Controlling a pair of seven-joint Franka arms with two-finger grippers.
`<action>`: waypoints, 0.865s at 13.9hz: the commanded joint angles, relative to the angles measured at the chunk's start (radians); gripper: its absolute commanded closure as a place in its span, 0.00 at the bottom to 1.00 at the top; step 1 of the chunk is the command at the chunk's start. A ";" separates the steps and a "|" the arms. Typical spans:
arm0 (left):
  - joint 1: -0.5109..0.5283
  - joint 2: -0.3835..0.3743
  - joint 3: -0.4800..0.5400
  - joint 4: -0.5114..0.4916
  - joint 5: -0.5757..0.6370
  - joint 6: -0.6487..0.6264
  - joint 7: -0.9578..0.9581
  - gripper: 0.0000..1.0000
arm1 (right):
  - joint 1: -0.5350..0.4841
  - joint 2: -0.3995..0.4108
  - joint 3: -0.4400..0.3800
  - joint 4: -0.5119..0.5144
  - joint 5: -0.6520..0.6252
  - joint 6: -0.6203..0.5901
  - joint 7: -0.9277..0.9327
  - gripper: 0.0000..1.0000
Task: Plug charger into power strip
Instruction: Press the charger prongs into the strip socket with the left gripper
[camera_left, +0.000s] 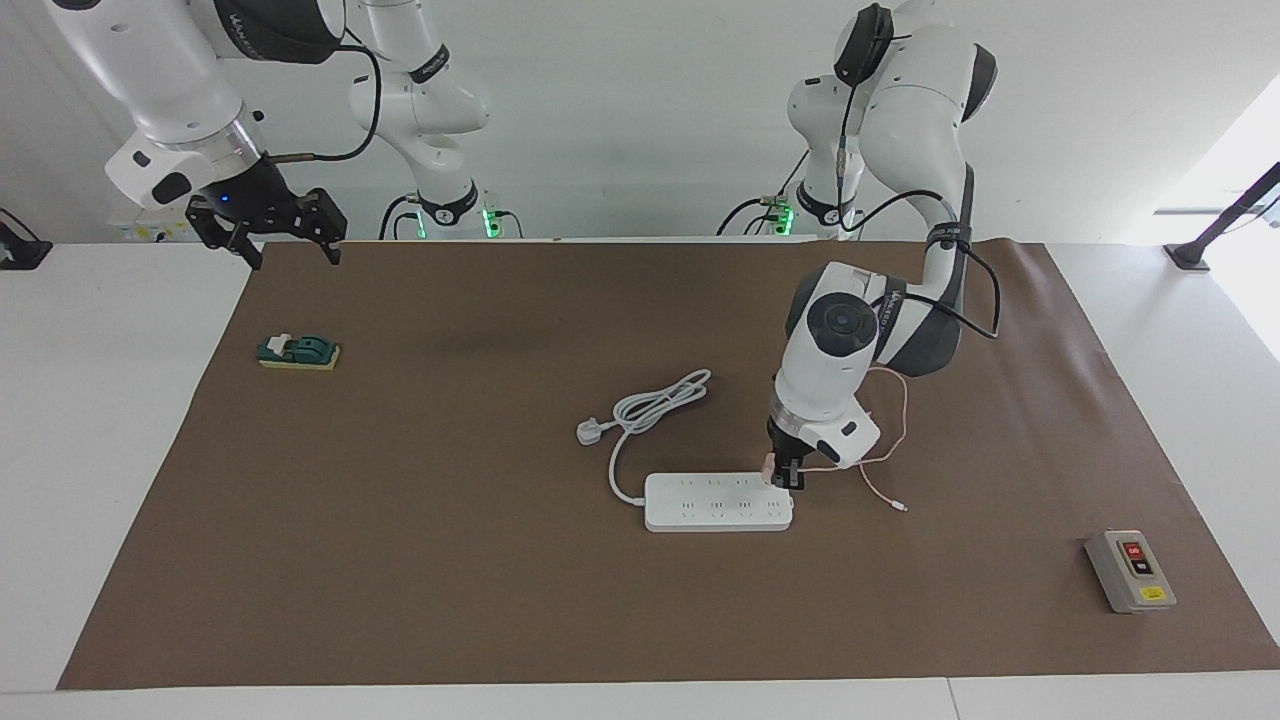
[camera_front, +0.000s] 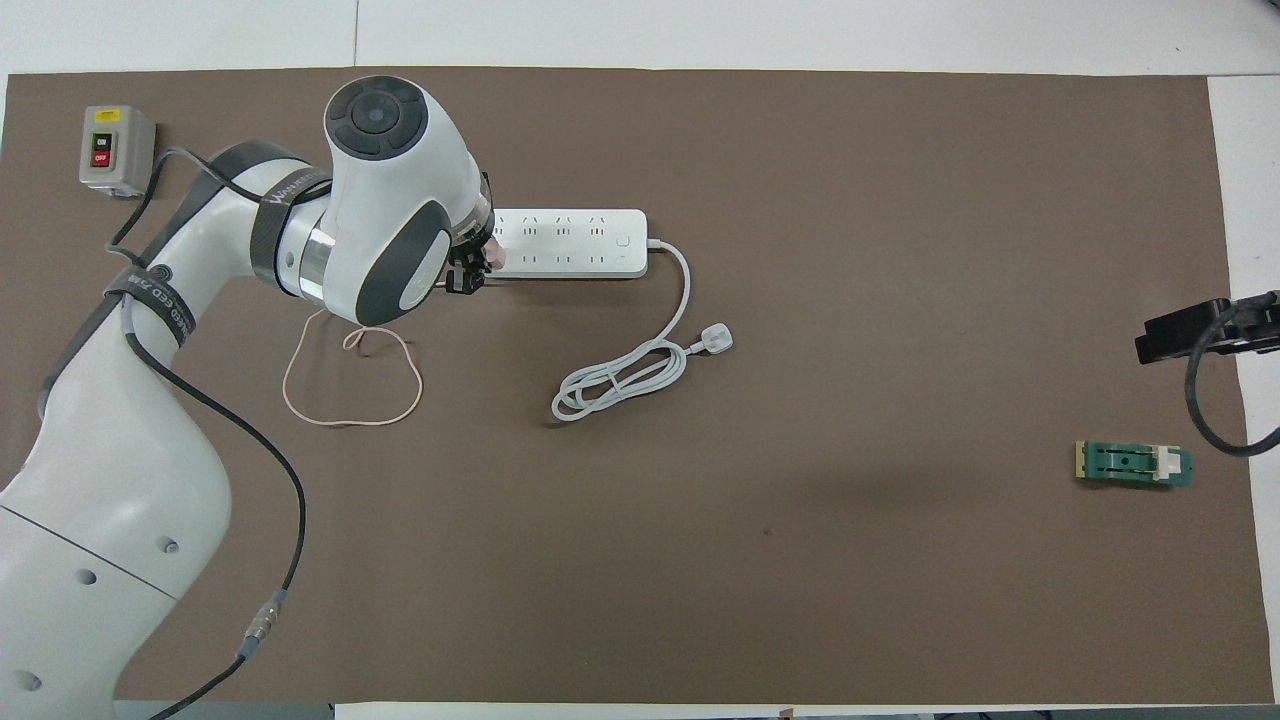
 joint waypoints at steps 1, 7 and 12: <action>-0.022 -0.008 0.013 -0.017 0.009 0.022 -0.019 1.00 | -0.013 -0.015 0.013 -0.013 -0.006 -0.008 0.008 0.00; -0.022 -0.008 0.013 -0.020 0.009 0.024 -0.017 1.00 | -0.012 -0.015 0.013 -0.013 -0.006 -0.008 0.008 0.00; -0.016 -0.009 0.015 -0.051 0.015 0.038 -0.014 1.00 | -0.015 -0.015 0.011 -0.013 -0.006 -0.008 0.008 0.00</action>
